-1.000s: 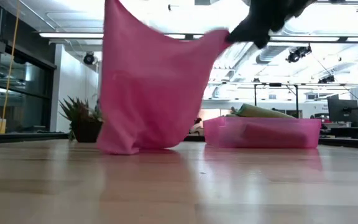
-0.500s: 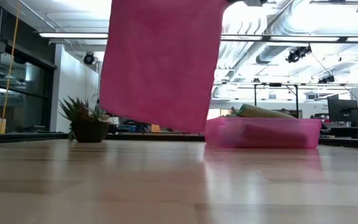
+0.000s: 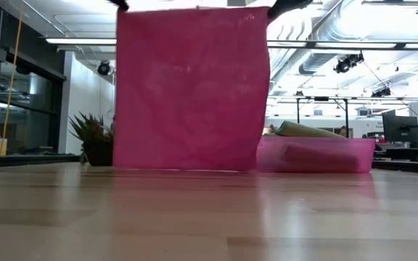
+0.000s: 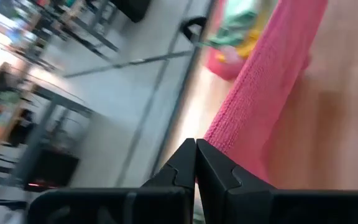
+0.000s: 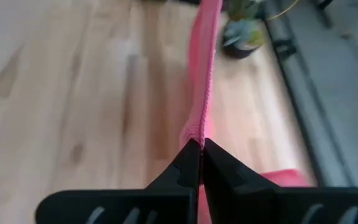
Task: Fold microfiber towels
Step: Fold the pink microfiber cloth
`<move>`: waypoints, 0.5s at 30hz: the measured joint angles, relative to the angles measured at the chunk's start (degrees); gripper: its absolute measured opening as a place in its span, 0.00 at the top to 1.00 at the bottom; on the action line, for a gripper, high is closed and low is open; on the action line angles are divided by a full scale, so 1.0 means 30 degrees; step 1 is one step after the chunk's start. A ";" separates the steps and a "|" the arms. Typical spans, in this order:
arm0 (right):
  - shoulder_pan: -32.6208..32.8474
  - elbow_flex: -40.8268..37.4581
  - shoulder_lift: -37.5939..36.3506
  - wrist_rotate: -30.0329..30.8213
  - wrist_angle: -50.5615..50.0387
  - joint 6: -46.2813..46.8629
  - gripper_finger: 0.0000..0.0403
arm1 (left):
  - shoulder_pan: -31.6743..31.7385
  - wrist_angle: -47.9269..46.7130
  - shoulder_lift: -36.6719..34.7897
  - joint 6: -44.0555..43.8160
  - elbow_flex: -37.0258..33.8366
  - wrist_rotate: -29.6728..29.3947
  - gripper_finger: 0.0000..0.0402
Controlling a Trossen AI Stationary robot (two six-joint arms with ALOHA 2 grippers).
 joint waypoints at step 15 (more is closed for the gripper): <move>0.3114 0.0000 0.6059 -0.4374 0.0447 0.5504 1.00 | -0.6233 0.2609 0.2153 -1.4508 -0.5112 0.3134 1.00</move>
